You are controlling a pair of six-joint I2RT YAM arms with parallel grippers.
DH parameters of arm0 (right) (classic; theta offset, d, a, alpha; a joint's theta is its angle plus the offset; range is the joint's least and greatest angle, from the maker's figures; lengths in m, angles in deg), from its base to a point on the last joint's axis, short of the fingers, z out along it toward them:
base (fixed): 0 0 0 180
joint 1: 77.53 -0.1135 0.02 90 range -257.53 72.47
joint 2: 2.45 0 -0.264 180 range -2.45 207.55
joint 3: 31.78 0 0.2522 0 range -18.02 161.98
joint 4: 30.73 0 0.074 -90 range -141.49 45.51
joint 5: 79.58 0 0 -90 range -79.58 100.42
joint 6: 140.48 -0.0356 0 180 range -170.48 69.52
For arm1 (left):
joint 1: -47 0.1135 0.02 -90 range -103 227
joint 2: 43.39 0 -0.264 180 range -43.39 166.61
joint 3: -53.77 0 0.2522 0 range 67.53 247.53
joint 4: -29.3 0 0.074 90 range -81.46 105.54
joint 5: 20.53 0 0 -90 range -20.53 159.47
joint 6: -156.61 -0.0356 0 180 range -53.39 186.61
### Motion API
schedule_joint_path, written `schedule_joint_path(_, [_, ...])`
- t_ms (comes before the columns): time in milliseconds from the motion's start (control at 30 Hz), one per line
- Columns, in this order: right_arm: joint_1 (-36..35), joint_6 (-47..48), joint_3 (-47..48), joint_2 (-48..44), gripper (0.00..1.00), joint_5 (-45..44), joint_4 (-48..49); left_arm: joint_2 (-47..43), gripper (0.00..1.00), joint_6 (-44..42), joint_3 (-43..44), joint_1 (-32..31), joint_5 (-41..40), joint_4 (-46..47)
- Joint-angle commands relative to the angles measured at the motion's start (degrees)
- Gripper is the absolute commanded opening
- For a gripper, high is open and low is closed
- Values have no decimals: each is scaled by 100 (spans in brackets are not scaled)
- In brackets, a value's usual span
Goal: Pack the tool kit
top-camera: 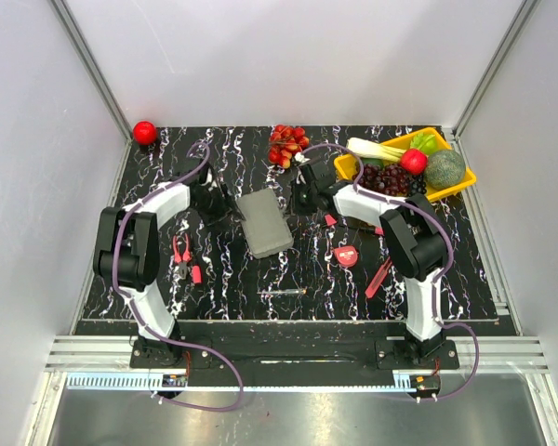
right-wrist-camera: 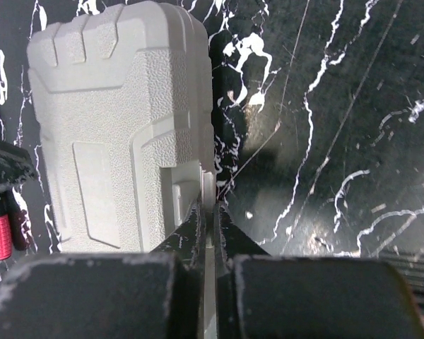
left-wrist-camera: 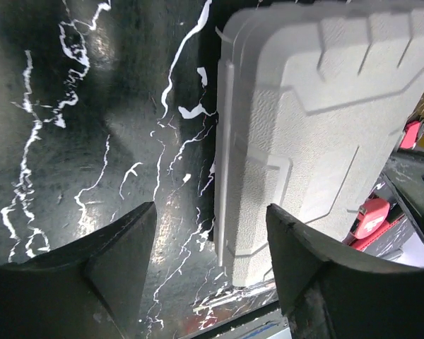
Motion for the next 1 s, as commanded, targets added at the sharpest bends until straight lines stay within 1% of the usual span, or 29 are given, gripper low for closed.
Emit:
schedule_joint_path(0, [-30, -71, 386, -721, 0, -300, -495, -451, 70, -219, 428, 1, -271, -172])
schedule_joint_path(67, [-47, -106, 491, -809, 0, -335, -750, -530, 77, -333, 358, -43, 246, 240])
schedule_joint_path(133, [-126, -98, 614, -862, 0, -431, -969, -575, 78, -360, 244, -87, 573, 601])
schedule_joint_path(300, [-310, -18, 861, -994, 0, -984, -1479, -505, 84, -421, 480, -228, 698, 716])
schedule_joint_path(400, [-398, 25, 940, -1055, 0, -1309, -1690, -478, 90, -543, 665, -412, 724, 856])
schedule_joint_path(500, [-478, 61, 1045, -1038, 0, -1548, -1867, -583, 95, -886, 666, -763, 322, 1102])
schedule_joint_path(567, [-539, 78, 1054, -1038, 0, -1636, -1893, -583, 96, -940, 674, -878, 153, 1234])
schedule_joint_path(733, [-697, 96, 1081, -1082, 0, -1899, -1893, -355, 98, -607, 753, -896, 153, 1446])
schedule_joint_path(800, [-776, 113, 1116, -1099, 0, -1979, -1919, -250, 98, -510, 876, -922, -4, 1315])
schedule_joint_path(867, [-847, 140, 1168, -1125, 0, -2049, -1963, -145, 99, -518, 1086, -975, -355, 1008])
schedule_joint_path(967, [-935, 166, 1239, -1152, 0, -2155, -2007, -4, 99, -553, 1376, -1036, -532, 647])
